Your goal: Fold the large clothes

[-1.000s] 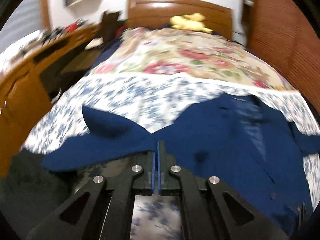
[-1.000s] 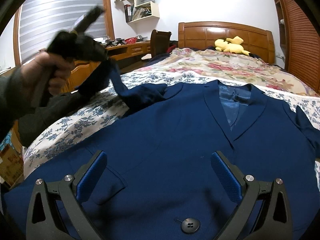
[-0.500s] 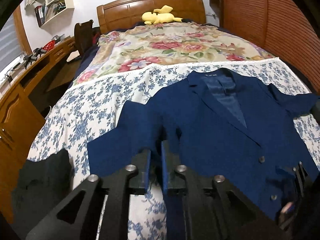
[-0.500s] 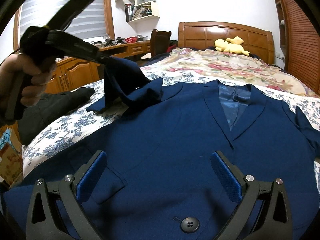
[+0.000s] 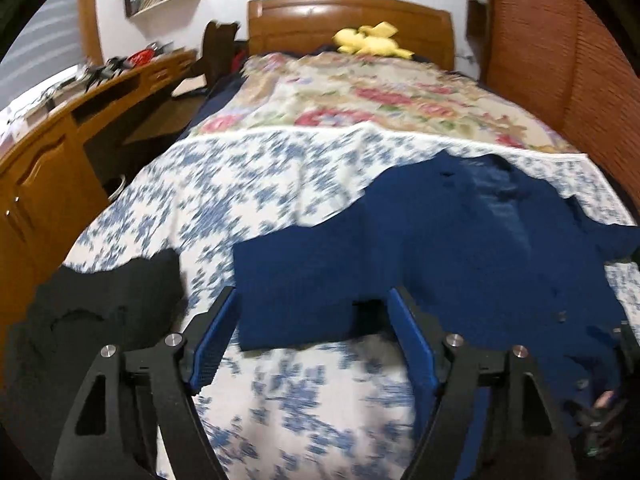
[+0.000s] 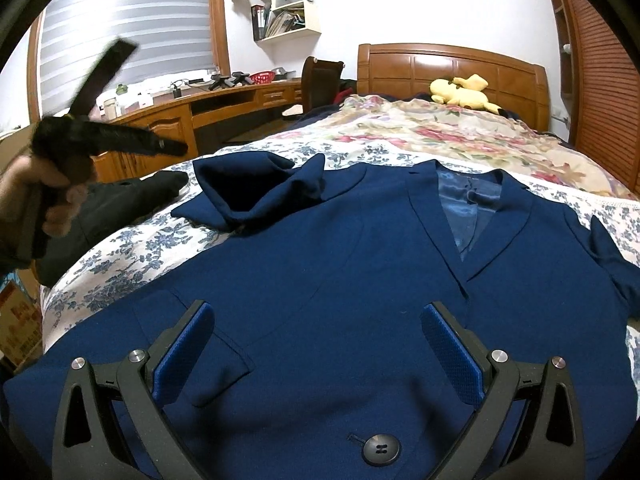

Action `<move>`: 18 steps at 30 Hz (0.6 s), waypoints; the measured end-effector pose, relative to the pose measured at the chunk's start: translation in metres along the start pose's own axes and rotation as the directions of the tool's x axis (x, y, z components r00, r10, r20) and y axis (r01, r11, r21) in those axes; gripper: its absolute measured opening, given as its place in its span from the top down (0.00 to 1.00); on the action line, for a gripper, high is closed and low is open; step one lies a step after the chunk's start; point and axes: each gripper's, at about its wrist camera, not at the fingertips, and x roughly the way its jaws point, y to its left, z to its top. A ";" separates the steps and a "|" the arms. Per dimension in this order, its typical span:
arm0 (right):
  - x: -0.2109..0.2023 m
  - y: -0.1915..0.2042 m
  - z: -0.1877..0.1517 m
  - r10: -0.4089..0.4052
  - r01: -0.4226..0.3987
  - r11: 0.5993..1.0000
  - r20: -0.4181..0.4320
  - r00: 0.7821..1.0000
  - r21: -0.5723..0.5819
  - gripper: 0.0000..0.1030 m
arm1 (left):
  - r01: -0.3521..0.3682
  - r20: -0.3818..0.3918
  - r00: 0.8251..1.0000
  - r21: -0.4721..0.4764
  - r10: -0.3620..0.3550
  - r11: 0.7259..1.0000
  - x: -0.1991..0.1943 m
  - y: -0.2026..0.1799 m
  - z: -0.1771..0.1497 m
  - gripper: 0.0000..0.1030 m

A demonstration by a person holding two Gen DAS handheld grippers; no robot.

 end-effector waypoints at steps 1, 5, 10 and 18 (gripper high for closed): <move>0.000 0.000 0.000 -0.001 0.001 1.000 0.000 1.000 -0.001 0.00 | -0.013 -0.009 1.000 -0.008 0.013 1.000 0.009 0.007 -0.004 0.26; 0.001 0.001 0.000 -0.001 0.001 1.000 -0.001 1.000 -0.005 0.00 | -0.036 -0.050 0.998 -0.058 0.033 0.998 0.040 0.033 -0.015 0.26; 0.002 0.001 0.000 -0.001 0.001 1.000 -0.006 1.000 -0.011 0.00 | -0.046 -0.098 0.994 -0.088 0.037 0.995 0.071 0.048 -0.026 0.26; 0.002 0.001 0.000 0.000 0.000 1.000 -0.007 1.000 -0.012 0.00 | -0.019 -0.163 0.987 -0.111 0.001 0.994 0.103 0.051 -0.030 0.33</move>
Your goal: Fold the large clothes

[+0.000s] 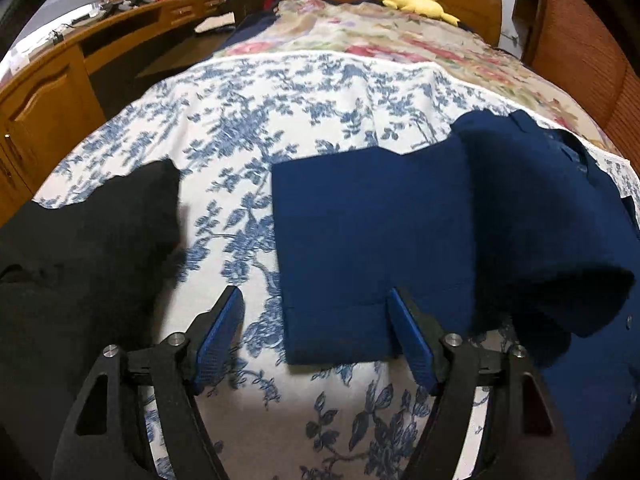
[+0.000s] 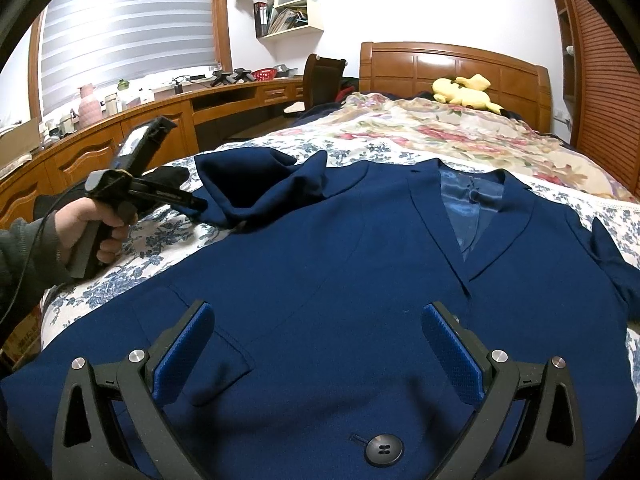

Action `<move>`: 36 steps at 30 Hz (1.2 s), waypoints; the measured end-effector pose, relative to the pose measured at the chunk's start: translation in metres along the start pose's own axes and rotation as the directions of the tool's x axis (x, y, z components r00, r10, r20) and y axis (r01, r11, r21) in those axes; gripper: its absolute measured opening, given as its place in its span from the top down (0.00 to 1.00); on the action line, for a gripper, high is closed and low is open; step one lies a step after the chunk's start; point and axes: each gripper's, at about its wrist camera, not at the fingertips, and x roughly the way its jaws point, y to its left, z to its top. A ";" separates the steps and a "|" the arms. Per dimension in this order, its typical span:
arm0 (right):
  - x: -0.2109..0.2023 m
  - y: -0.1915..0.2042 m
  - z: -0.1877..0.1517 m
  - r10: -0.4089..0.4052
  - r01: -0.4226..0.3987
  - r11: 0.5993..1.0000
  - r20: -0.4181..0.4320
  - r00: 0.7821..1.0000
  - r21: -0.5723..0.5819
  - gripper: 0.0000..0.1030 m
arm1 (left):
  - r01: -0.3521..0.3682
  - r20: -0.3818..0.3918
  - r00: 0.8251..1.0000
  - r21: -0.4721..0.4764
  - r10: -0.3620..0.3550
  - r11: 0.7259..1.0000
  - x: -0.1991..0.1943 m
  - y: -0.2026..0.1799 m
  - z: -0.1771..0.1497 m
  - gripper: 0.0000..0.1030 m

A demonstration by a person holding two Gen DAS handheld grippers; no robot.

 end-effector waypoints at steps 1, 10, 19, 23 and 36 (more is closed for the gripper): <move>0.000 0.000 0.000 -0.001 0.001 1.000 0.000 1.000 -0.001 0.00 | 0.021 -0.004 1.000 -0.009 -0.021 1.000 0.001 0.000 0.001 0.43; -0.005 -0.001 -0.001 -0.013 0.013 1.000 0.016 1.000 0.014 0.00 | 0.011 0.100 0.995 0.028 -0.014 1.000 -0.063 -0.036 0.026 0.96; -0.041 -0.032 -0.009 -0.050 0.049 0.997 0.012 0.999 0.055 0.00 | 0.064 0.271 0.956 0.173 -0.110 0.983 -0.180 -0.123 0.037 0.96; -0.053 -0.041 -0.015 -0.081 0.081 0.994 0.005 0.997 0.069 0.00 | 0.093 0.304 0.939 0.223 -0.160 0.970 -0.213 -0.158 0.029 0.96; -0.068 -0.033 -0.031 -0.119 0.119 0.991 -0.012 0.993 0.053 0.00 | 0.231 0.292 0.899 0.315 -0.325 0.921 -0.248 -0.214 -0.035 0.96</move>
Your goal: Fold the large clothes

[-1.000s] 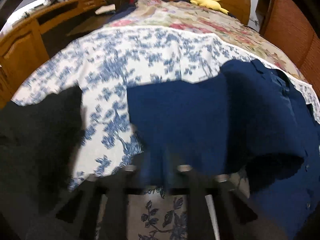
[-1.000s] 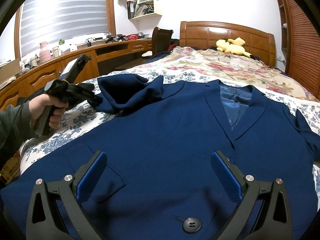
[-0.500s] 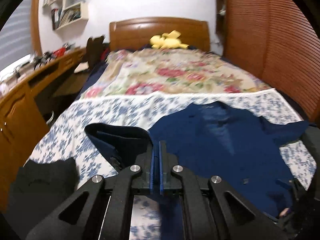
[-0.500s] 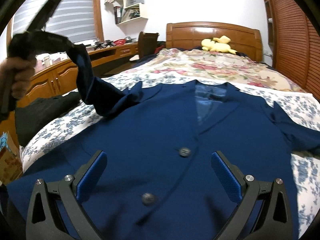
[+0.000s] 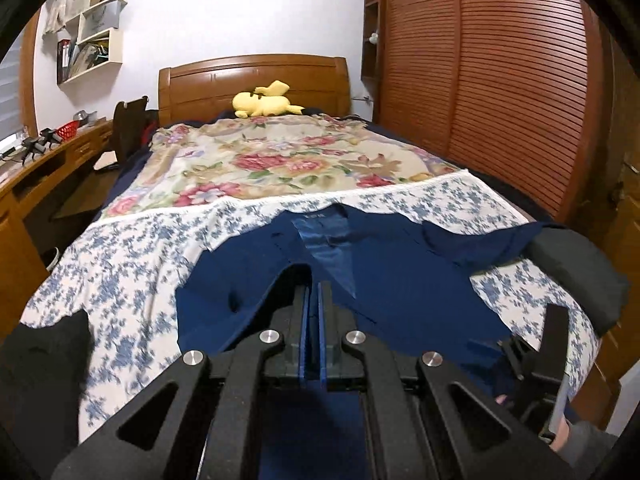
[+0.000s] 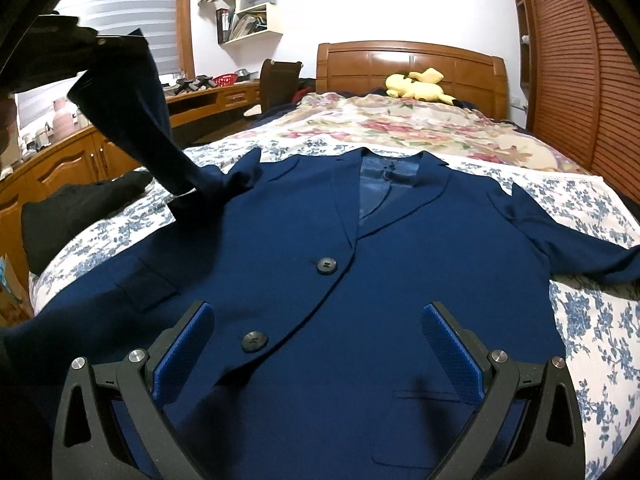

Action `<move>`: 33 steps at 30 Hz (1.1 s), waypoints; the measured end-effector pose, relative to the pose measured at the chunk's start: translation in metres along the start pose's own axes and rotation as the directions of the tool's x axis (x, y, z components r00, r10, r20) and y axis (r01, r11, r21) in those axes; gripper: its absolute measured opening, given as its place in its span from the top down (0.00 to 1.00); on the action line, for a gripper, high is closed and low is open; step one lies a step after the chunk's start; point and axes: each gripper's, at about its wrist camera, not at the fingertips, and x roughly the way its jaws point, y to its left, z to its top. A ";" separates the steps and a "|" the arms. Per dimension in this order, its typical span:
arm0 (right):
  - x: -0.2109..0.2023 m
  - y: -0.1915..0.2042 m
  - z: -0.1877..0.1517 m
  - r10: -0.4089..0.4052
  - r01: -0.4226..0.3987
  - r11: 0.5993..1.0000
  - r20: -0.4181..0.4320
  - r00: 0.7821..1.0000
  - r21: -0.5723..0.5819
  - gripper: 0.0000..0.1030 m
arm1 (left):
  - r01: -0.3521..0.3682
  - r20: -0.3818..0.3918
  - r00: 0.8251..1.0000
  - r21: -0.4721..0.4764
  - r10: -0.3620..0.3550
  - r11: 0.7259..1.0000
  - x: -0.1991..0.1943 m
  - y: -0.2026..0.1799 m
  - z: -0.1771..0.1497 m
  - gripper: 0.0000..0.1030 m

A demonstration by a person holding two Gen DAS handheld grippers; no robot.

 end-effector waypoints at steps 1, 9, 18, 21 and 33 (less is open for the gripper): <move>0.004 0.001 0.001 -0.001 0.001 1.000 -0.008 1.000 -0.006 0.00 | -0.004 -0.005 1.000 0.000 0.004 1.000 0.000 -0.002 -0.005 0.96; 0.008 0.004 0.000 -0.027 0.026 0.999 -0.033 0.999 -0.043 0.00 | 0.006 -0.007 1.000 -0.005 -0.006 1.000 -0.010 -0.002 -0.043 0.96; 0.005 0.009 -0.001 -0.042 0.040 0.997 -0.034 0.999 -0.064 0.00 | -0.010 0.009 1.000 -0.081 0.011 0.997 -0.033 0.037 -0.081 0.93; 0.006 0.007 0.000 -0.045 0.043 0.997 -0.036 0.998 -0.065 0.00 | -0.049 0.020 0.999 -0.095 0.051 0.994 -0.041 0.052 -0.095 0.82; 0.005 0.022 0.010 -0.059 0.047 0.987 -0.071 0.996 -0.156 0.00 | -0.154 0.037 0.986 -0.138 0.160 0.978 -0.057 0.104 -0.139 0.24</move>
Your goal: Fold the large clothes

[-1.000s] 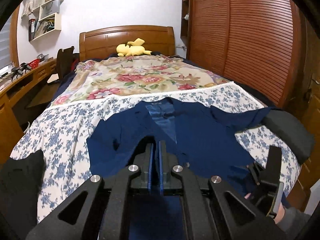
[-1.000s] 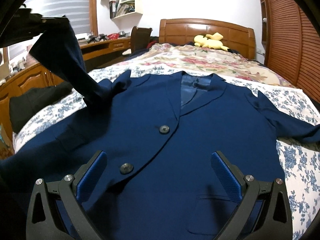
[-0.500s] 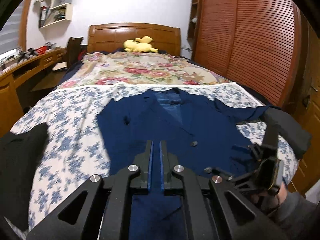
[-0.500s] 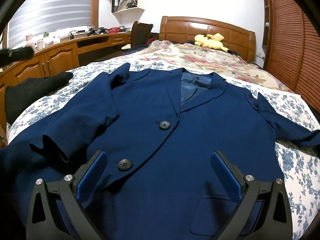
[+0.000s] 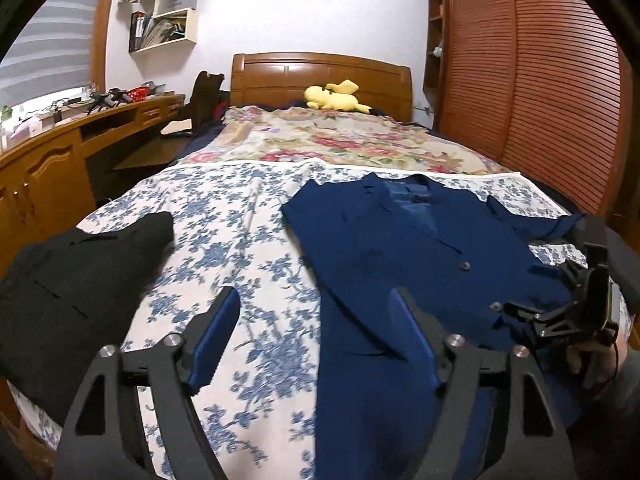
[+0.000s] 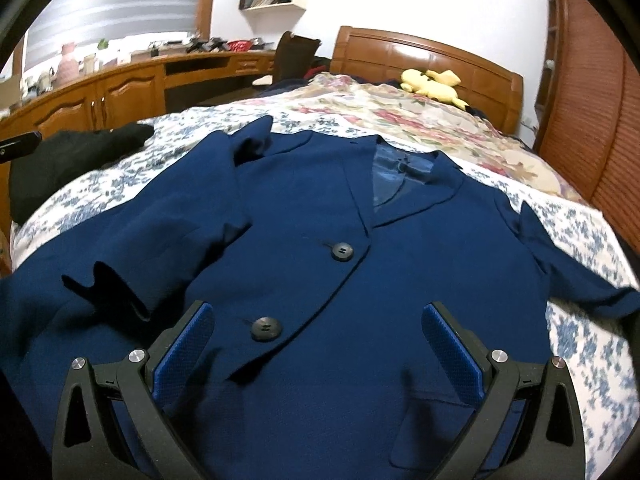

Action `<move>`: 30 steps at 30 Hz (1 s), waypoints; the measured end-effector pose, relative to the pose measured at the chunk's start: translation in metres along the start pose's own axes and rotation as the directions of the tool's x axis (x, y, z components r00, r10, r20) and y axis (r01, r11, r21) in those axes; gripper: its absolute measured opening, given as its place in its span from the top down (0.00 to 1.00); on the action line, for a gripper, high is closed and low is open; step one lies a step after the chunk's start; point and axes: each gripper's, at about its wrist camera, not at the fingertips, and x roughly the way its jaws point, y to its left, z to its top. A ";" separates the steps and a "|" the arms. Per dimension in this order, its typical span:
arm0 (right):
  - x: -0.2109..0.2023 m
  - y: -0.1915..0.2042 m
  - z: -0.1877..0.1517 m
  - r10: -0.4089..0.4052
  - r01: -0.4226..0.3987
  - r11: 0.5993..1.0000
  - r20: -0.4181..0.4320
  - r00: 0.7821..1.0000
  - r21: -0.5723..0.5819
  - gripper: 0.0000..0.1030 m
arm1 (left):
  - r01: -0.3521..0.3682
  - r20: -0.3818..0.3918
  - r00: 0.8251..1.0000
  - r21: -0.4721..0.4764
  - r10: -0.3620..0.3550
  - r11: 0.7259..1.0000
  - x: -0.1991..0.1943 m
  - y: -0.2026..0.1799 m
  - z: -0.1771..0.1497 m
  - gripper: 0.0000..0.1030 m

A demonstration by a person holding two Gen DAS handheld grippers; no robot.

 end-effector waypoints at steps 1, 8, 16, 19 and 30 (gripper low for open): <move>-0.001 0.002 0.002 -0.001 0.001 1.000 -0.001 1.000 -0.008 0.00 | 0.000 -0.003 1.000 -0.003 0.000 1.000 -0.001 0.003 -0.001 0.24; -0.024 0.027 0.028 0.054 -0.053 0.998 0.033 0.998 -0.044 0.00 | -0.038 0.010 0.999 -0.013 0.038 0.999 -0.011 0.023 -0.006 0.24; -0.020 0.080 0.036 0.222 -0.224 0.966 -0.030 0.975 -0.130 0.09 | -0.045 0.062 0.997 -0.054 0.048 0.998 -0.026 0.040 -0.001 0.24; -0.007 0.104 0.027 0.267 -0.279 0.944 -0.092 0.959 -0.177 0.12 | -0.049 0.072 0.996 -0.057 0.053 0.997 -0.029 0.042 0.000 0.24; 0.015 0.115 0.011 0.232 -0.269 0.933 -0.172 0.957 -0.237 0.52 | -0.117 0.141 0.982 -0.059 0.125 0.991 -0.034 0.041 0.001 0.24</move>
